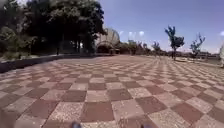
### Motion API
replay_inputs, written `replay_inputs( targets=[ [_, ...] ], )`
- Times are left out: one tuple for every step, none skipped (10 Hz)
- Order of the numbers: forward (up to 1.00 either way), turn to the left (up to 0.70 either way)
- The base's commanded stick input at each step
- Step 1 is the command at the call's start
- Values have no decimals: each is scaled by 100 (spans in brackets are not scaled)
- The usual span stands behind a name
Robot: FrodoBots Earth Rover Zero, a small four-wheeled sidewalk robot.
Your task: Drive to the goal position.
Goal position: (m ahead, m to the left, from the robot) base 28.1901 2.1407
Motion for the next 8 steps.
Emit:
replay_inputs(
  targets=[
    [100, 0],
    [100, 0],
    [100, 0],
    [100, -6],
    [100, -32],
    [100, -40],
    [100, -40],
    [100, -40]
  ],
)
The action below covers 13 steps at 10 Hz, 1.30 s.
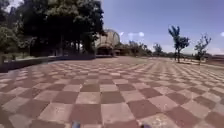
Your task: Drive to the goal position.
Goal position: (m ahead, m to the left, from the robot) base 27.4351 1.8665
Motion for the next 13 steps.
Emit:
replay_inputs(
  targets=[
    [100, -13],
    [100, 0],
    [100, 0],
    [100, 0],
    [100, 0],
    [100, 0],
    [100, 0],
    [100, 0],
    [100, 0],
    [100, 0],
    [100, 0],
    [100, 0],
    [100, 0]
  ],
)
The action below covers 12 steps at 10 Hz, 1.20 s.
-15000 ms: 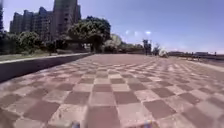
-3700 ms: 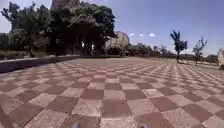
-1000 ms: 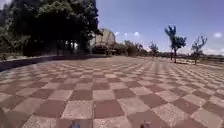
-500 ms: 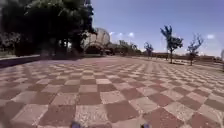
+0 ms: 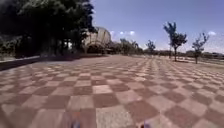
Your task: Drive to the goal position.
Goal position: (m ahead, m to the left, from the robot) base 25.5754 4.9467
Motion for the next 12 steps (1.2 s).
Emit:
replay_inputs(
  targets=[
    [100, 0],
    [100, 0],
    [100, 0],
    [100, 0],
    [100, 0],
    [100, 0],
    [100, 0],
    [100, 0],
    [100, 0],
    [100, 0],
    [100, 0],
    [100, 0]
  ],
)
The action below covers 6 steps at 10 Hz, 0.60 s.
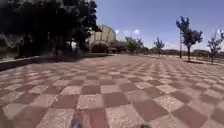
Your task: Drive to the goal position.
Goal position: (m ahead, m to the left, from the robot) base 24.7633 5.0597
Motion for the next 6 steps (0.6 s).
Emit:
replay_inputs(
  targets=[
    [100, 0],
    [100, 0],
    [100, 0],
    [100, 0],
    [100, 0],
    [100, 0]
  ],
)
